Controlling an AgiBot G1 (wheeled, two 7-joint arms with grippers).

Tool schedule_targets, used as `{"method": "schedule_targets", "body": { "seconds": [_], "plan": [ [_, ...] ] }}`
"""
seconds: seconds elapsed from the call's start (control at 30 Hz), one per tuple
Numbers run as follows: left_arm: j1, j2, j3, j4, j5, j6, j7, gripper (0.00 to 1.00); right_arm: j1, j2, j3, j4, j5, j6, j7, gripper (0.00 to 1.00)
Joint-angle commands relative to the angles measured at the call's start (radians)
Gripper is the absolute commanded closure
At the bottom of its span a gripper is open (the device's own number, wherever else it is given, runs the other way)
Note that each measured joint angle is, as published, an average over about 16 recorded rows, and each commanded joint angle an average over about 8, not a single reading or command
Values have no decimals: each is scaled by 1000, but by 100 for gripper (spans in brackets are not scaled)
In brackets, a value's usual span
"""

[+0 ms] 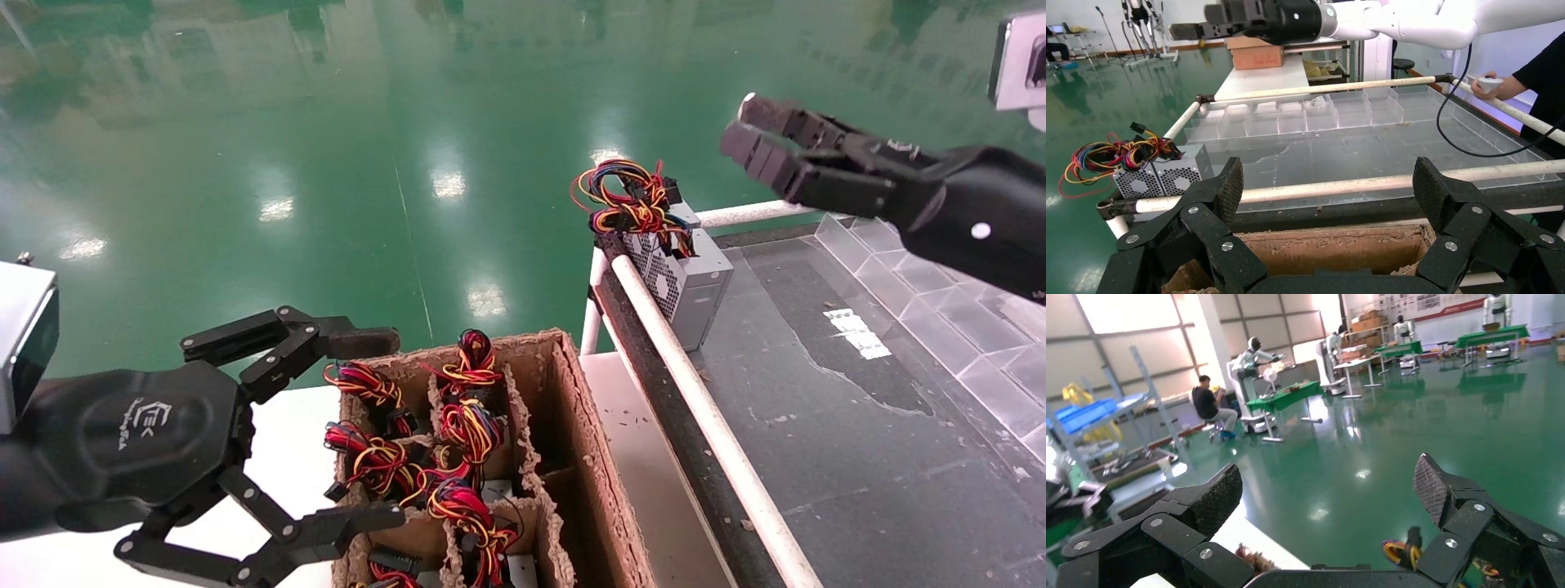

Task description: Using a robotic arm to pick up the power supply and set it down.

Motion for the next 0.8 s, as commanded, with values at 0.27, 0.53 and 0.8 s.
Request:
{"method": "schedule_targets", "body": {
  "seconds": [0.27, 0.53, 0.8],
  "plan": [
    [0, 0, 0, 0, 0, 0, 0, 0, -95, 52, 30, 183, 8, -8, 0, 0],
    [0, 0, 0, 0, 0, 0, 0, 0, -178, 99, 56, 344, 15, -15, 0, 0],
    [0, 0, 0, 0, 0, 0, 0, 0, -262, 145, 82, 507, 23, -22, 0, 0]
  ]
}}
